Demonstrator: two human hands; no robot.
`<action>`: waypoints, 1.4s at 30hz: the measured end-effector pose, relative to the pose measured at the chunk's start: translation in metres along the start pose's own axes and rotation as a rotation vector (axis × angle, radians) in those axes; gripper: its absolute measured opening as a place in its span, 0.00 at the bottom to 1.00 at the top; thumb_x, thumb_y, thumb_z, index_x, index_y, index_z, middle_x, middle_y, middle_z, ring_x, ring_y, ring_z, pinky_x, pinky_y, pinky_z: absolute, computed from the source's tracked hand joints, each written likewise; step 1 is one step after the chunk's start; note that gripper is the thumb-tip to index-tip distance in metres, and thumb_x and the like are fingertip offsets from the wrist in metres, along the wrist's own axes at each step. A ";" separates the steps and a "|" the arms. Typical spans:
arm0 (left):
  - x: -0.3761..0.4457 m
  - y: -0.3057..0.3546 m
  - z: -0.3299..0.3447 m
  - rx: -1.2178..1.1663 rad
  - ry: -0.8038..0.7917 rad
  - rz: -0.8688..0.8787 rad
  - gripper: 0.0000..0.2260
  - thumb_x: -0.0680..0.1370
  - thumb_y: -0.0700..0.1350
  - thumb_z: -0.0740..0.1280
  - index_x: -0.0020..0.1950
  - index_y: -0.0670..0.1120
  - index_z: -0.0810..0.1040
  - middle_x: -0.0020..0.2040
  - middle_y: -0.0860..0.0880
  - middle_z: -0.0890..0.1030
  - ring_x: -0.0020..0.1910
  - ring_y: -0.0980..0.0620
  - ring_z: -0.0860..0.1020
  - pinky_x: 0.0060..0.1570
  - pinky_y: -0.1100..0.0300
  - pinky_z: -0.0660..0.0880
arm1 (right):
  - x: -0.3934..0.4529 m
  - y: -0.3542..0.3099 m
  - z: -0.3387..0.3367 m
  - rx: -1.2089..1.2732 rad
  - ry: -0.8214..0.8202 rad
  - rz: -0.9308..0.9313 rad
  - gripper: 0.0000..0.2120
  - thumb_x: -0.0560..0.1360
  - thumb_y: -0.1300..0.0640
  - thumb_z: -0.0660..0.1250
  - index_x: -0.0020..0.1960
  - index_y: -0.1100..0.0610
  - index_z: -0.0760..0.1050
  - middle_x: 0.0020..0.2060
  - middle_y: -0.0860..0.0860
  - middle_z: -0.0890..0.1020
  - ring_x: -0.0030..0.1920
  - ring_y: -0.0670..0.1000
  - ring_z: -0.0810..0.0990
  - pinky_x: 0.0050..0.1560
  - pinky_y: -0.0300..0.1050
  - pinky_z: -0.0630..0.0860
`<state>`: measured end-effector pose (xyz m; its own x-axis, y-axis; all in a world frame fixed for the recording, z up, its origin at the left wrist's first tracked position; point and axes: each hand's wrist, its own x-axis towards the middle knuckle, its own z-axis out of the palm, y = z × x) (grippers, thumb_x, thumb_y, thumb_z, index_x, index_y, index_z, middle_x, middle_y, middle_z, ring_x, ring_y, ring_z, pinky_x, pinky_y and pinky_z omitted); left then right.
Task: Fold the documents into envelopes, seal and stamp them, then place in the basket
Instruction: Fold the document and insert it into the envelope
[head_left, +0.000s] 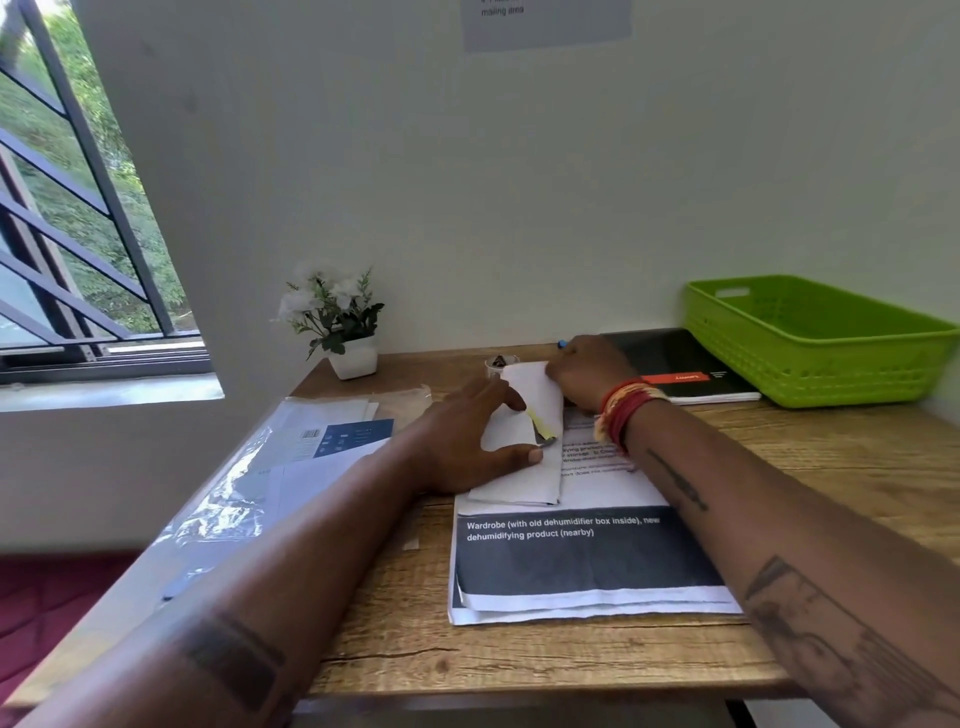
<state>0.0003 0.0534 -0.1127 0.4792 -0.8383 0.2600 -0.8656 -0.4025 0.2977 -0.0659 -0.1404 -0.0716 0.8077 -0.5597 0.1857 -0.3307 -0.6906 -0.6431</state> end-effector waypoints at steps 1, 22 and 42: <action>0.000 0.000 -0.001 -0.003 0.003 0.002 0.30 0.70 0.74 0.64 0.66 0.60 0.69 0.72 0.56 0.69 0.70 0.53 0.69 0.69 0.49 0.68 | 0.003 0.004 -0.006 0.076 0.049 0.020 0.09 0.75 0.58 0.63 0.44 0.62 0.79 0.37 0.55 0.80 0.44 0.59 0.82 0.40 0.44 0.76; -0.003 -0.001 -0.003 0.020 0.017 -0.012 0.32 0.68 0.77 0.63 0.65 0.61 0.69 0.72 0.55 0.70 0.69 0.53 0.70 0.68 0.49 0.69 | -0.025 0.016 -0.017 0.431 -0.411 -0.036 0.10 0.76 0.61 0.73 0.57 0.54 0.83 0.45 0.58 0.86 0.34 0.54 0.84 0.40 0.47 0.84; -0.005 0.001 -0.005 -0.001 0.056 -0.022 0.29 0.71 0.71 0.67 0.66 0.57 0.69 0.75 0.52 0.68 0.71 0.52 0.69 0.67 0.54 0.67 | -0.003 0.028 -0.017 0.243 0.047 -0.174 0.12 0.75 0.64 0.65 0.51 0.51 0.83 0.55 0.53 0.82 0.49 0.55 0.84 0.42 0.45 0.83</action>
<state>-0.0023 0.0585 -0.1092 0.5054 -0.8073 0.3046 -0.8547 -0.4199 0.3051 -0.0855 -0.1659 -0.0769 0.8165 -0.4668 0.3398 -0.0579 -0.6517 -0.7563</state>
